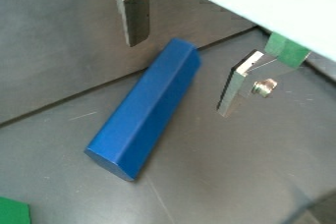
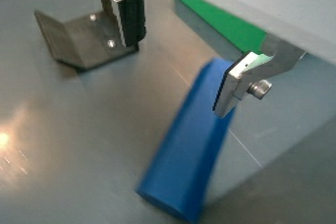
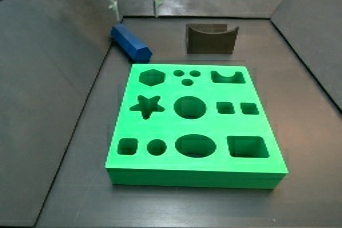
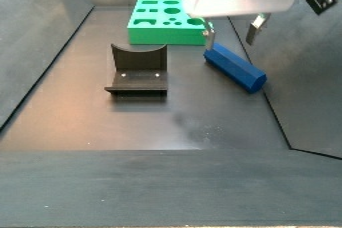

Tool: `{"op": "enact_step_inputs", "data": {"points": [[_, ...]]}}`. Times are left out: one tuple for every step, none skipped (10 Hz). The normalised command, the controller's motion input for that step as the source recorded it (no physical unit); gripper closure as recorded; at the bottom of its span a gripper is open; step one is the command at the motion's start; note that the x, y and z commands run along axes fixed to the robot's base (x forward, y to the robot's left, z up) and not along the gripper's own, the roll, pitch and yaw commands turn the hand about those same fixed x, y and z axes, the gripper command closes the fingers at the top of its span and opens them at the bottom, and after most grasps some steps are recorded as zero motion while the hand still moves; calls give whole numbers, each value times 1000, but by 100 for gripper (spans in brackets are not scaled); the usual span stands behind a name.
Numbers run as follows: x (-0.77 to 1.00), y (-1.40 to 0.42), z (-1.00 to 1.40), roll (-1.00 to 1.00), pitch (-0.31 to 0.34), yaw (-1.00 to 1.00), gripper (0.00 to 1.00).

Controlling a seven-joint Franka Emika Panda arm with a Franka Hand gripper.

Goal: Pick up the hexagon object. Move up. Place the hexagon object on the fixture. Regrasp the hexagon object. Move to above the board. Insert the hexagon object.
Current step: Pick up the hexagon object.

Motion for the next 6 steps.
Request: {"op": "enact_step_inputs", "data": {"points": [[-223, -189, -871, 89, -176, 231, 0], [-163, -203, -920, 91, -153, 206, 0], [-103, -197, -980, 84, -124, 174, 0], [-109, -220, -1000, 91, -107, 146, 0], [-129, -203, -1000, 93, -91, 149, 0], [-169, -69, -1000, 84, -89, 217, 0]]}}
